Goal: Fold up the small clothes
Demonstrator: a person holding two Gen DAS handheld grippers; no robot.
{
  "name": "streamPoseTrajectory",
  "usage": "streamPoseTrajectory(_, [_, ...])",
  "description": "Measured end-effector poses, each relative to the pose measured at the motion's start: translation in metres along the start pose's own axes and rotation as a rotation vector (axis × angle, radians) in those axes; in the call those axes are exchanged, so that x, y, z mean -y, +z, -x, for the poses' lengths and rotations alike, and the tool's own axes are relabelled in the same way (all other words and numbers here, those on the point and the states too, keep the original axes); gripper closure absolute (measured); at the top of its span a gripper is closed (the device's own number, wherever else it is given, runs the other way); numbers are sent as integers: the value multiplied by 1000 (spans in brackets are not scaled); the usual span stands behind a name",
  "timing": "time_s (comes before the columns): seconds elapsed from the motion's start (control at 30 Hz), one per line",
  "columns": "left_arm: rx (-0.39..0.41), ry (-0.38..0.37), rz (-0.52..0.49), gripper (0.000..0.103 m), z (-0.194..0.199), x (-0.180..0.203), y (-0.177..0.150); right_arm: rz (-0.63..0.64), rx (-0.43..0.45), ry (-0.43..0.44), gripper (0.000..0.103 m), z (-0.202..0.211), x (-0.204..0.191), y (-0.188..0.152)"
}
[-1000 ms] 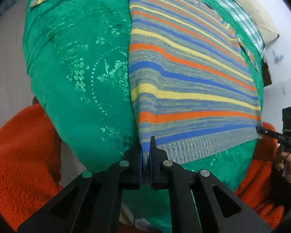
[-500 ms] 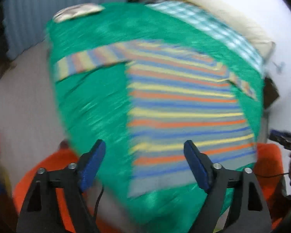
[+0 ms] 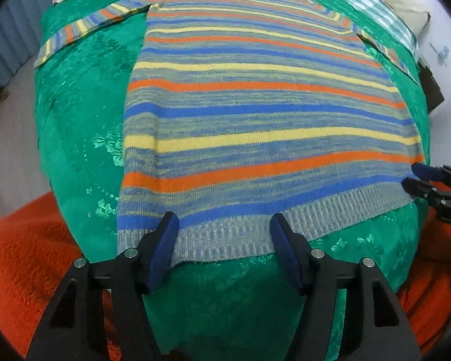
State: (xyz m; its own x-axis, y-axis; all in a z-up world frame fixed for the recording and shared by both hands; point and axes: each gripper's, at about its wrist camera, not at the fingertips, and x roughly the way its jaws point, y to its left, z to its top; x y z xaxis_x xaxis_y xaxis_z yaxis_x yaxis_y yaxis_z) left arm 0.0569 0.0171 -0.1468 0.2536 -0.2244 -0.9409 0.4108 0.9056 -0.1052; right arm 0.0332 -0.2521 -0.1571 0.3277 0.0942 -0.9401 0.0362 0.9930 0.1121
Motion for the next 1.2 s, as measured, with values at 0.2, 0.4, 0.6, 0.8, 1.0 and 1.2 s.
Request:
streamPoseTrajectory(0.2, [7, 11, -1, 35, 6, 1, -10, 11, 22, -21, 45, 4, 0, -3])
streamPoseTrajectory(0.4, [5, 9, -9, 35, 7, -5, -13, 21, 4, -34, 44, 5, -3, -7])
streamPoseTrajectory(0.6, [1, 15, -18, 34, 8, -7, -16, 12, -2, -45, 44, 4, -7, -6])
streamPoseTrajectory(0.8, [-27, 31, -4, 20, 14, -6, -16, 4, -88, -42, 40, 7, -8, -9])
streamPoseTrajectory(1.0, [75, -33, 61, 19, 56, -20, 1, -56, -70, 36, 38, 49, 12, -9])
streamPoseTrajectory(1.2, [306, -6, 131, 10, 104, -41, 62, -277, 242, 146, 38, 120, 105, 51])
